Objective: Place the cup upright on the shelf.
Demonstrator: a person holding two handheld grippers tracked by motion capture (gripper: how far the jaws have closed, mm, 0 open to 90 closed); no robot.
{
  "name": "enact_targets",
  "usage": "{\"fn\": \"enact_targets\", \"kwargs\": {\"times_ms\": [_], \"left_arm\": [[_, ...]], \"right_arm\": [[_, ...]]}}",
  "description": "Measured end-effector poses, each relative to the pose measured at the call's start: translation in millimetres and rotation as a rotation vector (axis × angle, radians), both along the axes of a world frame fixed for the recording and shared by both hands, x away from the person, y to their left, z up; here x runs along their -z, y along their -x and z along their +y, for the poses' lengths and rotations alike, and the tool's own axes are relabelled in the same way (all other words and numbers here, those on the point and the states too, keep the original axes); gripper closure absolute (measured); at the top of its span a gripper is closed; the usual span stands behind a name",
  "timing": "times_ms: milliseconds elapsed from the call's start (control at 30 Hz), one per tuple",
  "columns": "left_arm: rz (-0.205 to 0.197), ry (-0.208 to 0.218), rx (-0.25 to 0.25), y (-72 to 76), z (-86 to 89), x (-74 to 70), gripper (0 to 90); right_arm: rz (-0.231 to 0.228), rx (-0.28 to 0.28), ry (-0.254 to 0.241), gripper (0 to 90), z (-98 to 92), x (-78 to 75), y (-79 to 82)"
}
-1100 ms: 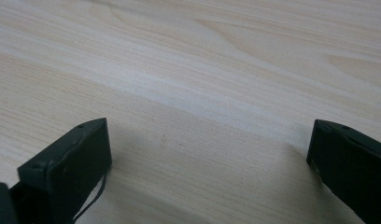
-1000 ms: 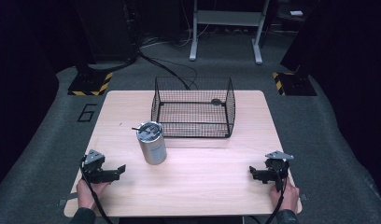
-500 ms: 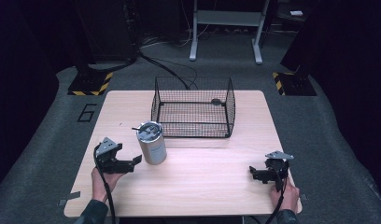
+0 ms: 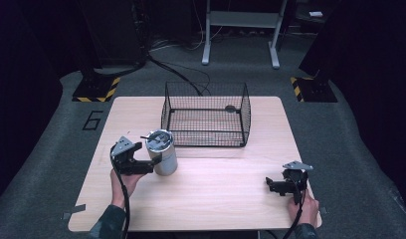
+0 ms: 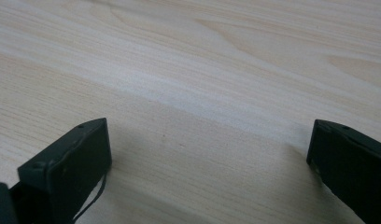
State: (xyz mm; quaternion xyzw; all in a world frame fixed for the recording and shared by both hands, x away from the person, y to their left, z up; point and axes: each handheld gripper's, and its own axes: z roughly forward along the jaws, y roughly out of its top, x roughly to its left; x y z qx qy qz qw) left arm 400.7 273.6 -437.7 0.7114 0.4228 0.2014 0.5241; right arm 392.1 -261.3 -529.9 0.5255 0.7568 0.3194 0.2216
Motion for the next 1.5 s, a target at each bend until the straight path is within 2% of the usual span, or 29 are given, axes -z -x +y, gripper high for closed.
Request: {"fn": "enact_targets", "kwargs": {"times_ms": [300, 367, 700, 867, 1033, 1133, 1267, 1500], "left_arm": [[-0.009, 0.021, 0.020, -8.0, -11.9, 0.7, 3.0], [-0.013, -0.003, 0.019, -10.2, -14.7, 0.5, 2.0], [-0.030, -0.018, -0.024, -18.4, -26.6, 3.8, 0.0], [-0.040, -0.040, -0.037, -19.6, -30.4, 7.6, 0.3], [-0.075, -0.053, -0.053, -17.9, -32.7, 9.4, 1.6], [-0.095, -0.091, -0.066, -15.0, -35.4, 7.5, 3.2], [-0.104, -0.097, -0.048, -15.6, -33.7, 7.4, 3.5], [-0.099, -0.099, -0.025, -14.8, -30.9, 6.3, 3.9]], "right_arm": [[0.000, 0.002, -0.002, 0.0, 0.2, 0.0, 0.0], [0.000, 0.000, 0.000, 0.0, 0.0, 0.0, 0.0], [0.000, 0.000, 0.000, 0.0, 0.0, 0.0, 0.0], [0.000, 0.001, 0.001, 0.0, 0.0, 0.0, 0.0], [0.000, 0.000, 0.000, 0.0, 0.0, 0.0, 0.1], [0.000, 0.001, 0.000, 0.0, 0.0, 0.0, 0.1], [0.000, 0.000, 0.000, 0.0, 0.0, 0.0, 0.0], [0.000, 0.001, 0.000, 0.0, 0.0, 0.0, 0.1]]}}
